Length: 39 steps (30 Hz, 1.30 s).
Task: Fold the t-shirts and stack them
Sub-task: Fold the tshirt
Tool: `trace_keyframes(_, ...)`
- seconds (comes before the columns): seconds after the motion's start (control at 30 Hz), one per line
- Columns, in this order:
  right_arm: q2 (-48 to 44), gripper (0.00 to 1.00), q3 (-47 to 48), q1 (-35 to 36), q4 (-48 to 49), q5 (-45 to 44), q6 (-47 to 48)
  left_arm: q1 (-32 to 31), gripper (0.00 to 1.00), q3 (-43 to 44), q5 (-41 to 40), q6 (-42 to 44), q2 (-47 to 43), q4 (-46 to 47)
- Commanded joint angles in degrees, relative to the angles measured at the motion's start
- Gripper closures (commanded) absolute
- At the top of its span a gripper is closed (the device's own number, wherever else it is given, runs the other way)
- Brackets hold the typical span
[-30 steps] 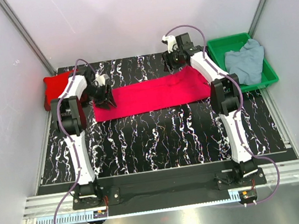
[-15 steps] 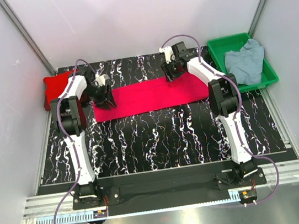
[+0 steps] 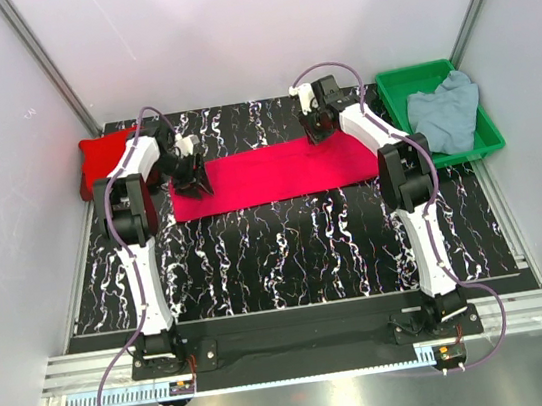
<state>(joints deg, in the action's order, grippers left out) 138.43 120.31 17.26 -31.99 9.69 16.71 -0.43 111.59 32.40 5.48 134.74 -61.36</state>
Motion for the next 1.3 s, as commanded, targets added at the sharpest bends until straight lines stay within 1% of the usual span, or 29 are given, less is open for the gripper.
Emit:
trace_keyframes(0.0,-4.75,0.72,-0.08,0.15,0.61,-0.47,0.08,-0.36,0.45,0.03,1.26,-0.29,-2.02,0.46)
trace_keyframes(0.07,-4.84,0.84,0.01,0.23,0.7,-0.47,0.08,-0.36,0.45,0.03,1.35,-0.38,-1.93,0.54)
trace_keyframes(0.17,-4.92,0.88,0.1,0.15,0.61,-0.55,0.08,-0.36,0.45,0.21,1.35,-0.38,-1.93,0.54)
trace_keyframes(0.2,-4.93,0.94,0.1,0.15,0.52,-0.55,0.25,-0.36,0.45,0.21,1.35,-0.38,-1.93,0.46)
trace_keyframes(0.27,-5.01,0.99,0.01,0.15,0.61,-0.55,0.34,-0.45,0.45,0.38,1.26,-0.38,-1.76,0.54)
trace_keyframes(0.43,-4.58,1.0,1.68,0.15,1.4,-0.29,0.52,-0.36,0.45,0.12,1.08,-0.2,-1.93,0.46)
trace_keyframes(0.67,-0.1,1.0,8.96,1.02,1.23,0.76,0.96,-0.37,0.45,-0.23,0.64,-0.11,-2.2,0.37)
trace_keyframes(0.8,1.4,0.99,10.2,2.78,1.49,1.91,0.87,-0.36,0.44,-0.41,0.38,-0.11,-2.2,0.37)
trace_keyframes(0.83,1.58,0.96,10.29,3.22,1.49,2.08,0.78,-0.36,0.44,-0.32,0.38,-0.11,-2.29,0.28)
trace_keyframes(0.87,2.1,0.75,10.55,3.57,1.23,2.0,0.69,-0.36,0.45,-0.41,0.38,-0.2,-2.29,0.28)
trace_keyframes(0.9,2.19,0.61,10.47,4.27,1.4,1.91,0.69,-0.36,0.44,-0.32,0.38,-0.11,-2.37,0.28)
trace_keyframes(0.93,2.28,0.51,10.47,4.54,1.4,1.65,0.52,-0.36,0.44,-0.41,0.21,-0.03,-2.46,0.28)
trace_keyframes(0.97,2.37,0.44,10.38,4.71,1.4,1.3,0.43,-0.36,0.44,-0.41,0.29,0.06,-2.64,0.28)
trace_keyframes(1.0,2.28,0.4,10.38,4.89,1.4,1.21,-0.01,-0.36,0.44,-0.67,0.12,0.15,-2.72,0.19)
trace_keyframes(1.1,0.18,0.39,9.07,4.98,1.49,-1.07,-0.71,-0.28,0.46,-0.67,-0.94,0.24,-4.04,0.02)
trace_keyframes(1.17,-3.42,0.39,5.82,4.28,2.8,-3.62,-1.58,0.16,0.5,-0.32,-1.64,0.33,-6.41,0.45)
trace_keyframes(1.23,-7.36,0.39,3.62,2.97,3.51,-3.81,-3.25,0.34,0.45,0.99,-2.08,0.33,-9.03,0.72)
trace_keyframes(1.27,-8.52,0.4,2.05,1.65,3.51,-3.89,-5.26,0.34,0.33,1.26,-2.78,0.33,-9.84,0.98)
